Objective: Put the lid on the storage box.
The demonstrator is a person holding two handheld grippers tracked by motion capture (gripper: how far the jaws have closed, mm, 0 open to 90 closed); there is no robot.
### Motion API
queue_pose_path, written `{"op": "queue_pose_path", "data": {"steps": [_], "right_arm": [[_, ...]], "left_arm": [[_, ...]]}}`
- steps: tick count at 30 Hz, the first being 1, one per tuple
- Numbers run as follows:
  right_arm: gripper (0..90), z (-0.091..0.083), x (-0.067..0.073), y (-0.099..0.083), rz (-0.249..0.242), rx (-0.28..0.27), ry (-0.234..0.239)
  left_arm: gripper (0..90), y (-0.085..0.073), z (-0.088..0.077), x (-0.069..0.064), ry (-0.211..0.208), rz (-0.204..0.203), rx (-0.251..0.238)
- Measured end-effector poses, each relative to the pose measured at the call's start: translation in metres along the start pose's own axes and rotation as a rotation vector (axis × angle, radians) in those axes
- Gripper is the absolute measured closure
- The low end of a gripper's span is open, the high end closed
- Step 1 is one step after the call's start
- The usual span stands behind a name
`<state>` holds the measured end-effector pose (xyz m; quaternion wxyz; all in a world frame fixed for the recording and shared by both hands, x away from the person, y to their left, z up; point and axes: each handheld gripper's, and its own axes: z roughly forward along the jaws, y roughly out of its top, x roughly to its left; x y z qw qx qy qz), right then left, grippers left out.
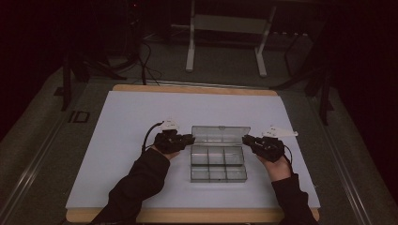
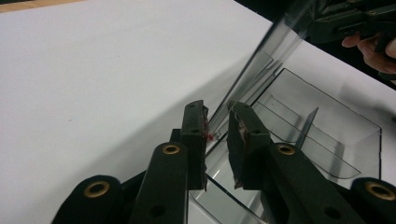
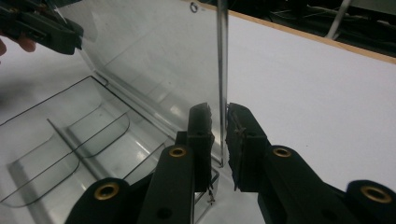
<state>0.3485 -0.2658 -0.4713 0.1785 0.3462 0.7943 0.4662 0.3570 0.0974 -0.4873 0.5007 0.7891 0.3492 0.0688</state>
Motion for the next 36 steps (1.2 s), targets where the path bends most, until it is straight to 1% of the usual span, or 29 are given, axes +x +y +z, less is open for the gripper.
{"op": "queue_pose_path", "data": {"steps": [5, 7, 10, 16, 19, 21, 24, 29, 33, 36], "right_arm": [[80.6, -0.004, 0.0, -0.005, -0.003, 0.0, 0.021], [80.6, -0.005, 0.0, -0.007, -0.014, 0.002, 0.034], [80.6, -0.007, 0.0, -0.009, -0.021, 0.006, 0.049], [81.0, -0.011, 0.003, -0.014, -0.039, 0.018, 0.062], [80.9, -0.013, 0.004, -0.017, -0.053, 0.022, 0.072], [80.9, -0.013, 0.004, -0.019, -0.053, 0.021, 0.079], [81.0, -0.015, 0.004, -0.023, -0.054, 0.026, 0.091], [81.1, -0.016, 0.005, -0.029, -0.053, 0.039, 0.107], [81.6, -0.016, 0.006, -0.035, -0.053, 0.051, 0.111], [82.1, -0.015, 0.007, -0.039, -0.046, 0.06, 0.119]], "left_arm": [[80.1, -0.004, -0.004, -0.003, -0.006, 0.005, 0.002], [80.1, -0.005, -0.005, -0.005, -0.008, 0.012, 0.008], [80.3, -0.008, -0.006, -0.007, -0.015, 0.011, 0.013], [81.3, -0.013, -0.009, -0.011, -0.016, 0.033, 0.033], [83.4, -0.016, -0.011, -0.012, -0.017, 0.036, 0.036], [83.8, -0.018, -0.011, -0.013, -0.021, 0.033, 0.038], [83.7, -0.019, -0.011, -0.016, -0.009, 0.055, 0.053], [83.8, -0.024, -0.011, -0.018, -0.016, 0.052, 0.066], [83.7, -0.029, -0.012, -0.021, -0.02, 0.057, 0.079], [83.7, -0.032, -0.011, -0.021, -0.024, 0.054, 0.09]]}}
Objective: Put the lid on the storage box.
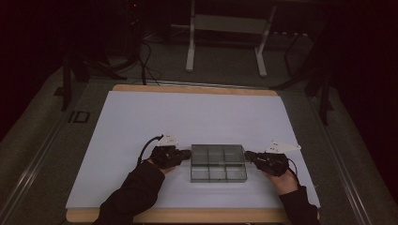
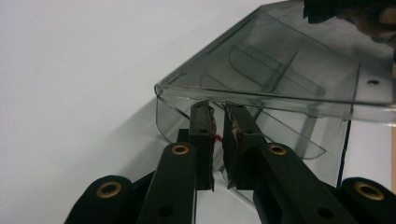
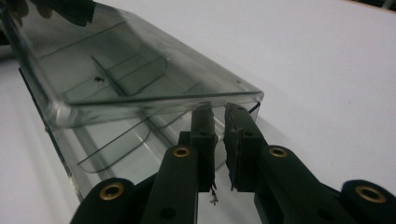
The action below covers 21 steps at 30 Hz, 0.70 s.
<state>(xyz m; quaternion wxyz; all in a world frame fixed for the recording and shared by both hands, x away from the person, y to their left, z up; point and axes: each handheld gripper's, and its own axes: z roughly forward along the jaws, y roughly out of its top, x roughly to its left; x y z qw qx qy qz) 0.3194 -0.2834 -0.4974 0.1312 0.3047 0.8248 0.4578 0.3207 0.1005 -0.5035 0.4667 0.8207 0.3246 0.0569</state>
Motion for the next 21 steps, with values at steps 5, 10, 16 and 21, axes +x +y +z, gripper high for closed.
{"op": "queue_pose_path", "data": {"steps": [5, 10, 16, 21], "right_arm": [[82.1, 0.0016, -0.0007, -0.0039, 0.007, 0.004, 0.01], [82.0, 0.003, -0.0009, -0.0053, 0.006, 0.009, 0.009], [80.9, 0.0058, -0.0027, -0.0085, 0.021, 0.012, 0.011], [81.0, 0.0076, -0.0036, -0.0106, 0.018, 0.027, -0.002]], "left_arm": [[83.5, -0.0026, 0.0008, -0.0002, -0.002, -0.005, 0.0], [83.5, -0.0044, 0.0026, 0.0011, 0.005, -0.011, 0.006], [83.4, -0.0071, 0.0031, 0.0022, -0.003, -0.013, 0.007], [83.5, -0.0103, 0.0039, 0.0034, 0.005, -0.018, 0.012]]}}
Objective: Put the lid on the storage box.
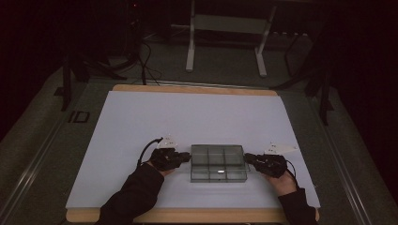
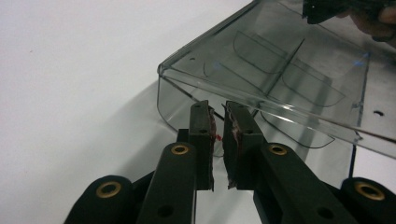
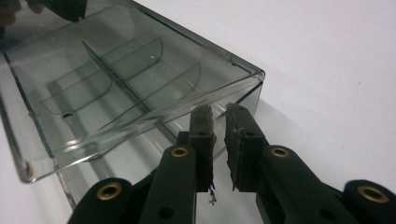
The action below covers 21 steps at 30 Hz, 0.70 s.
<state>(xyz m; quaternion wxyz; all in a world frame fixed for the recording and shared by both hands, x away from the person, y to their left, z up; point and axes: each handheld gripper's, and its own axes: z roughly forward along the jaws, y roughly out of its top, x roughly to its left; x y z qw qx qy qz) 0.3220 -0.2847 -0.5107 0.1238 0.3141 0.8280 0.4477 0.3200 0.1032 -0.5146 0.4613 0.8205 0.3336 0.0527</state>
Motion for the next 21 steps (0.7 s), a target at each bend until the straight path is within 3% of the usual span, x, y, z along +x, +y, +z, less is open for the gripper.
{"op": "queue_pose_path", "data": {"steps": [5, 8, 12, 14, 18, 21], "right_arm": [[81.0, 0.004, -0.002, -0.004, -0.002, 0.036, -0.023], [78.3, 0.004, -0.006, -0.007, 0.022, 0.027, -0.024], [73.1, 0.001, -0.009, -0.006, 0.025, 0.018, -0.042], [69.2, -0.001, -0.01, -0.005, 0.028, 0.012, -0.05], [53.2, -0.003, -0.01, -0.002, 0.014, 0.001, -0.065], [39.6, -0.004, -0.01, 0.001, 0.019, -0.022, -0.078]], "left_arm": [[83.5, -0.003, 0.002, 0.003, -0.001, -0.014, 0.008], [83.5, -0.005, 0.003, 0.006, -0.016, -0.042, -0.002], [81.5, -0.004, 0.002, 0.005, -0.006, -0.036, 0.002], [76.1, -0.003, 0.001, 0.005, 0.014, -0.028, 0.011], [56.4, -0.001, -0.001, 0.008, 0.032, -0.048, 0.013], [40.5, 0.0, -0.004, 0.012, 0.018, -0.074, -0.003]]}}
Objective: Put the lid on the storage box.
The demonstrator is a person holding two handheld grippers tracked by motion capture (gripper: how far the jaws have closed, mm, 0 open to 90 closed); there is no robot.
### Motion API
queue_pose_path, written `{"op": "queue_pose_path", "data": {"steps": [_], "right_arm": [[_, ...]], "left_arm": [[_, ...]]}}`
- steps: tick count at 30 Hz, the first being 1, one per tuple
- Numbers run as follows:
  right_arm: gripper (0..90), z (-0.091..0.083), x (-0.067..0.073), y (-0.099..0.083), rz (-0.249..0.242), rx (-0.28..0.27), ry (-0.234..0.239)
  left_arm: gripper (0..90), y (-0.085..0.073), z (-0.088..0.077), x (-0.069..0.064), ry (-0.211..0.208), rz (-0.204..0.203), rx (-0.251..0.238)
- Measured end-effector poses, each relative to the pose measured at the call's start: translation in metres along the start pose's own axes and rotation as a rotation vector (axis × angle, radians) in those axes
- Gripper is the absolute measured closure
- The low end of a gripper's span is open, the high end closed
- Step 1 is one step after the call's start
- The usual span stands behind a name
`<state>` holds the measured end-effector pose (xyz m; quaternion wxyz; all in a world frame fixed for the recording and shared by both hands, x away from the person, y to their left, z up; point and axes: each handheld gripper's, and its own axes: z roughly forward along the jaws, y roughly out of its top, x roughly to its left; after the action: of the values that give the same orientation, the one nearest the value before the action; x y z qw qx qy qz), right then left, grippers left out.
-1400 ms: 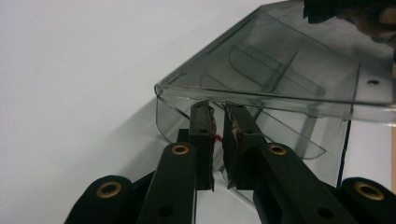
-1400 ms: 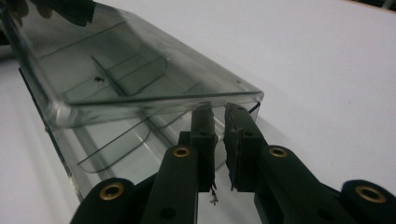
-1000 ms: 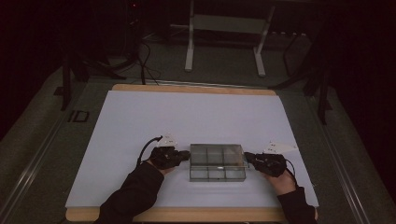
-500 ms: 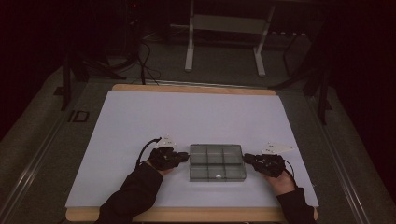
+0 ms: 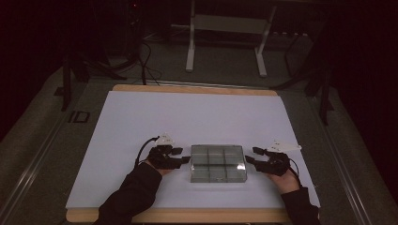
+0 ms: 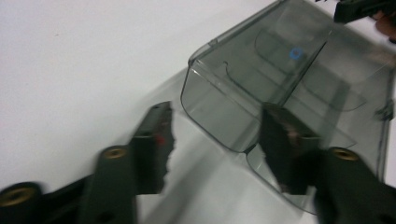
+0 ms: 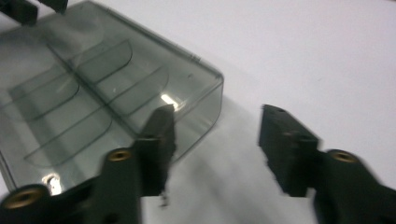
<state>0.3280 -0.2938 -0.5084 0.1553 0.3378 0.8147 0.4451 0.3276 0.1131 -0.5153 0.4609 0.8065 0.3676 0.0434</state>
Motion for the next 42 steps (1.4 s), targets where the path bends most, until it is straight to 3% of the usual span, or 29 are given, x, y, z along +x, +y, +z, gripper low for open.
{"op": "queue_pose_path", "data": {"steps": [4, 6, 9, 13, 22, 26, 42], "right_arm": [[19.8, -0.002, 0.0, 0.002, -0.005, -0.007, 0.004], [19.2, -0.003, -0.001, 0.003, 0.006, -0.02, 0.008], [15.7, -0.004, -0.002, 0.004, 0.011, -0.026, 0.008], [14.5, -0.007, -0.005, 0.003, 0.024, -0.04, -0.011], [14.4, -0.009, -0.008, 0.0, 0.003, -0.011, -0.058], [14.5, -0.008, -0.008, -0.003, 0.008, 0.005, -0.061], [15.0, -0.015, -0.015, -0.02, 0.05, 0.043, -0.09]], "left_arm": [[15.4, 0.0, -0.003, 0.002, 0.012, 0.013, -0.009], [14.4, 0.0, -0.005, 0.004, 0.002, -0.004, -0.021], [2.3, 0.001, -0.006, 0.006, -0.012, -0.006, -0.015], [2.2, -0.001, -0.007, 0.007, 0.0, 0.003, -0.013], [2.2, -0.007, -0.007, 0.007, -0.009, 0.028, 0.005], [2.2, -0.01, -0.008, 0.009, -0.018, 0.021, 0.004], [2.2, -0.026, -0.02, 0.011, 0.022, 0.022, 0.023]]}}
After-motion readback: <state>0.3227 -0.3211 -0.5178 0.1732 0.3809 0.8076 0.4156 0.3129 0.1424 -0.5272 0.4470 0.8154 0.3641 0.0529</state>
